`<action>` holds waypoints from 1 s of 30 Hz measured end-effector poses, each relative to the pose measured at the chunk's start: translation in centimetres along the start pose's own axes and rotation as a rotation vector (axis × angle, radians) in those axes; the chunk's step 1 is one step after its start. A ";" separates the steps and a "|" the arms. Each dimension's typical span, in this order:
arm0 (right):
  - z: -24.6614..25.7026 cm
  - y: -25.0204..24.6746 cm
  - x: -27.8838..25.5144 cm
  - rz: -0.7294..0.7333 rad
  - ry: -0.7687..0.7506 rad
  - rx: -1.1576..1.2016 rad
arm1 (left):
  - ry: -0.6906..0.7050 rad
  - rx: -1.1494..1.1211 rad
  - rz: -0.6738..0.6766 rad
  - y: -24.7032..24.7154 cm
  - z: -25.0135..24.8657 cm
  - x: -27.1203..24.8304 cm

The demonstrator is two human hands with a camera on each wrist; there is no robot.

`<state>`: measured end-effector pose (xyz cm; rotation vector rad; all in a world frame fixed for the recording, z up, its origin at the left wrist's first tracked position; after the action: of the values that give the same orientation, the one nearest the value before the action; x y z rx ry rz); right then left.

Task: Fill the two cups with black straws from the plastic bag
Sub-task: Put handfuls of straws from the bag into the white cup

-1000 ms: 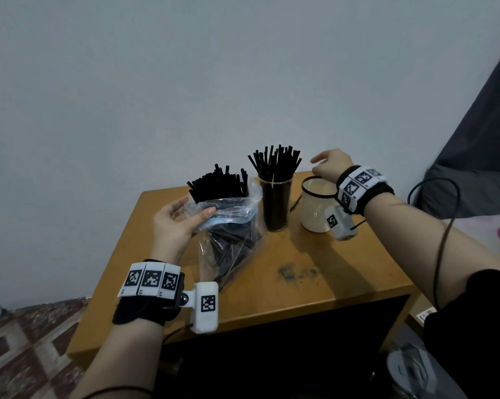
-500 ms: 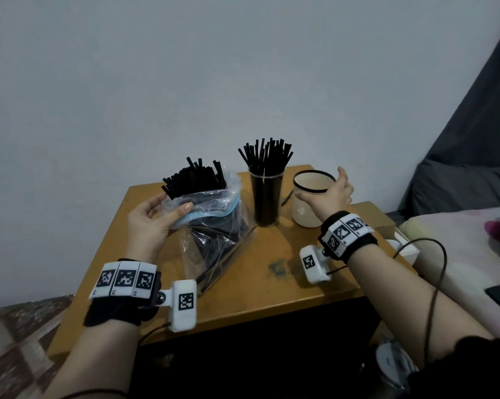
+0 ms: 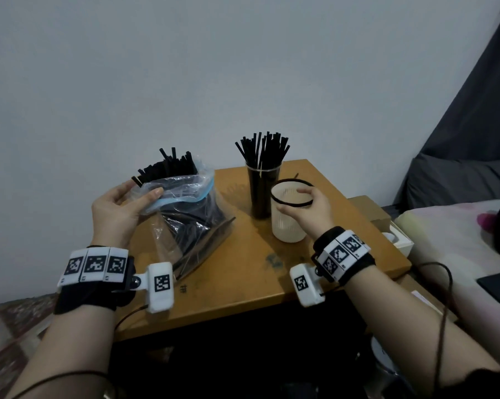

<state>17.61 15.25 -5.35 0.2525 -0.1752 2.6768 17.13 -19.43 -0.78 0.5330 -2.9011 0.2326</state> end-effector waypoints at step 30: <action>2.7 0.5 6.9 0.270 0.075 -0.591 | 0.015 0.096 -0.150 -3.6 2.1 0.5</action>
<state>11.71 17.27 -1.34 -0.0638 -1.0144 2.7376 17.67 -23.27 -2.25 0.7570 -2.8298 0.3530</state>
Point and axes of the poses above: each hand's wrist, its own x-axis towards the middle knuckle, its own y-axis out of the palm, z = x × y, the point moved 3 cm from there along x, towards the middle knuckle, and after that the axes turned 14 degrees about x, right-handed, at the moved point
